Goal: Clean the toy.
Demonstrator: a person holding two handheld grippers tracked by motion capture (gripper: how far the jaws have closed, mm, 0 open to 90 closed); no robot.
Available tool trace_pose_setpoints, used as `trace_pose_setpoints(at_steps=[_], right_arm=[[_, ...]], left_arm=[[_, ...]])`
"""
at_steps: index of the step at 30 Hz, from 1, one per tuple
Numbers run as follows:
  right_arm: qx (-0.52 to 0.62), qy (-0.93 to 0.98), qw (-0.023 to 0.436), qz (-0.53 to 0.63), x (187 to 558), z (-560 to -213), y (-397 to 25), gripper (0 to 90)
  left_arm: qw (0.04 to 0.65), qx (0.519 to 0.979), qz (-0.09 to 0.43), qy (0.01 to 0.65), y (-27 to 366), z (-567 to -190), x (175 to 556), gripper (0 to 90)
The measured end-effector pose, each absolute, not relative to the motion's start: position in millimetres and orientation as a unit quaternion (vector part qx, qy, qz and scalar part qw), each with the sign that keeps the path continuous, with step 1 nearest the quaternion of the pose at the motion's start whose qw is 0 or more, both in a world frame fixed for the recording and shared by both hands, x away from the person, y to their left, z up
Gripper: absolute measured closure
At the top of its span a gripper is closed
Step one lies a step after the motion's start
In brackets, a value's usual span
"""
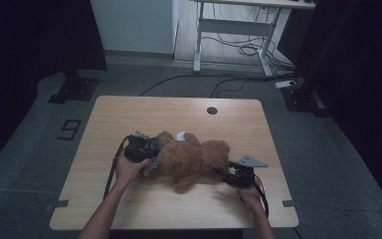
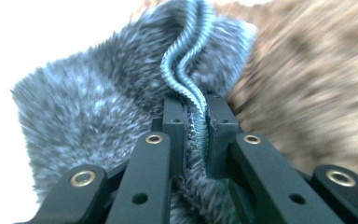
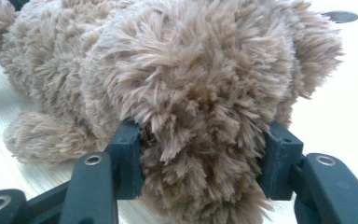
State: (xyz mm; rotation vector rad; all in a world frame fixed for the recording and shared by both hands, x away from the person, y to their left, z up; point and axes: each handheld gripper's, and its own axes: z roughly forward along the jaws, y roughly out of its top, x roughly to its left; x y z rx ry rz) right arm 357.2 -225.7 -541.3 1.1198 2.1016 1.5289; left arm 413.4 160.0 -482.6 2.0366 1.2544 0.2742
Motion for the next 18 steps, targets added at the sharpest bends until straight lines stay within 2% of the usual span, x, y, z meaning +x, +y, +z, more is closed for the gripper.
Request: trace_pose_setpoints(at_steps=[4, 6, 10, 18], right_arm=[[0.391, 0.734, 0.156, 0.532, 357.3, -541.2, -225.2, 43.7], [0.392, 0.734, 0.156, 0.532, 357.2, -541.1, -225.2, 43.7], [0.391, 0.734, 0.157, 0.532, 357.1, -541.1, -225.1, 43.7], [0.391, 0.734, 0.158, 0.533, 357.2, -541.0, -225.0, 43.3]], left_arm=[[0.394, 0.784, 0.124, 0.463, 151.2, -453.6, 408.9, 80.5], [0.418, 0.786, 0.142, 0.432, 132.1, -428.6, 405.4, 80.5], [0.436, 0.787, 0.15, 0.41, 109.0, -418.6, 403.9, 80.6], [0.398, 0.807, 0.124, 0.418, 85.1, -445.0, 418.6, 80.7]])
